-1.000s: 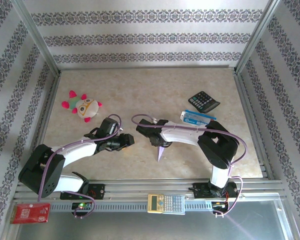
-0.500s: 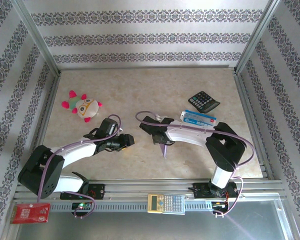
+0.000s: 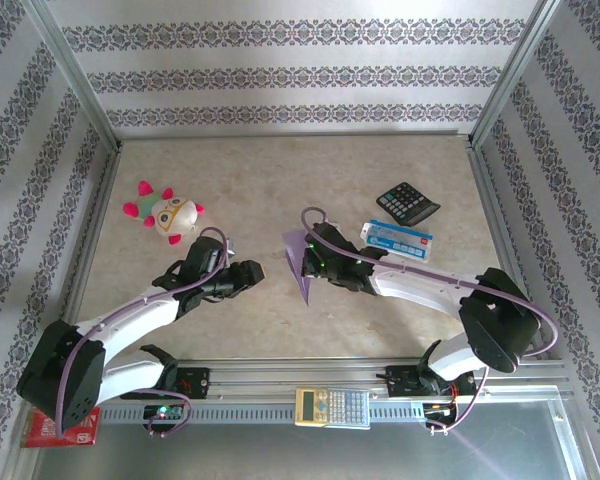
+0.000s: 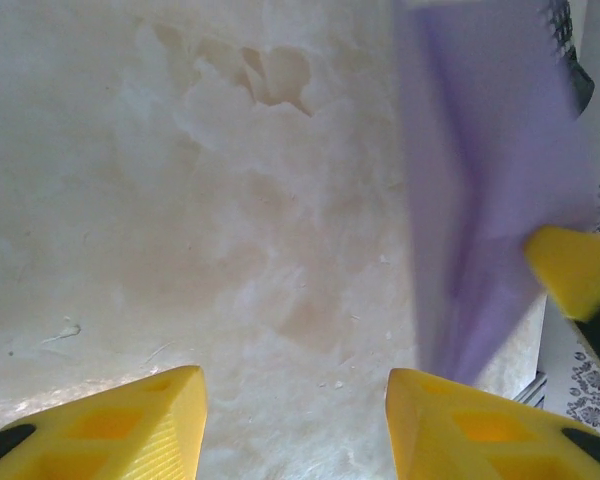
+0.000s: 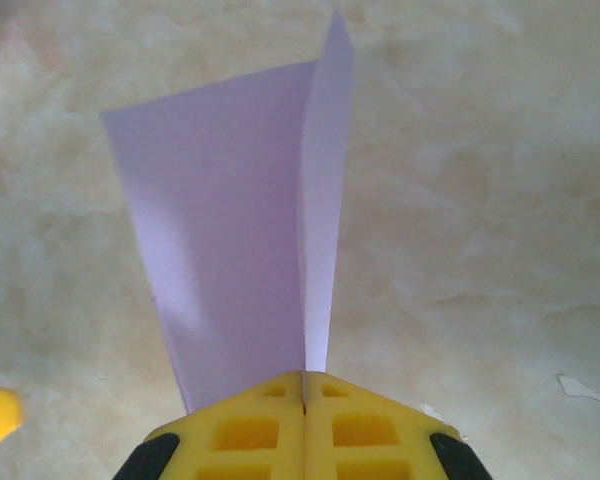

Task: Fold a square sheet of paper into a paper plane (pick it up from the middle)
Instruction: Turn over the paper plane at the center of the table.

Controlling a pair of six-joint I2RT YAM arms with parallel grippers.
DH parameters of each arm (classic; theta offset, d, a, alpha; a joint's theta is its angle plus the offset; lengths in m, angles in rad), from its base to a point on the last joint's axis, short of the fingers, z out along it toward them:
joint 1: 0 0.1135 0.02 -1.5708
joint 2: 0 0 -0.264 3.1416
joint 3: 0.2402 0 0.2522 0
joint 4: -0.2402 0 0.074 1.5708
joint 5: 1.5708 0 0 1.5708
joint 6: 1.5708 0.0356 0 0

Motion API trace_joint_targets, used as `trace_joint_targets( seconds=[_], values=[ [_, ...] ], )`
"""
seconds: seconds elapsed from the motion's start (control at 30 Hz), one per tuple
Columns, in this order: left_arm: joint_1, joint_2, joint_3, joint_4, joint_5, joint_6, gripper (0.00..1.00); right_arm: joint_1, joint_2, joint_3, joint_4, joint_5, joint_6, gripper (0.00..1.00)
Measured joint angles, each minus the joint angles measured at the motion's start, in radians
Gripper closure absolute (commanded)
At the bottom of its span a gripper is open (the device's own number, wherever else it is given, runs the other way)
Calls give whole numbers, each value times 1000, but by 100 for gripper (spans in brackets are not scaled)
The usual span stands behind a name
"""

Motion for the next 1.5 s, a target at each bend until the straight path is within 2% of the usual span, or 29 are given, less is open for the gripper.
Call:
trace_joint_targets(
  seconds=[0.13,0.37,0.6,0.87,1.0,1.17,1.33,1.5],
  values=[
    [-35,31,0,44,-3,-21,48,-42,8,-124,111,-58,31,100],
    [-109,167,9,116,-6,-52,45,-45,8,-230,252,-94,71,100],
    [-159,297,92,164,0,-61,45,-72,-21,-301,310,-103,98,100],
    [-170,323,125,178,-8,-64,45,-101,-125,-339,345,-149,103,100],
    [-162,262,81,185,-51,-87,45,-83,-120,-301,368,-188,121,100],
    [-116,77,-25,175,-130,-122,43,-12,-66,-202,434,-208,153,100],
    [-102,-125,-88,122,-211,-145,43,17,44,-182,547,-224,203,100],
    [-101,-200,-109,74,-248,-158,46,17,127,-182,605,-238,239,100]
  ],
)
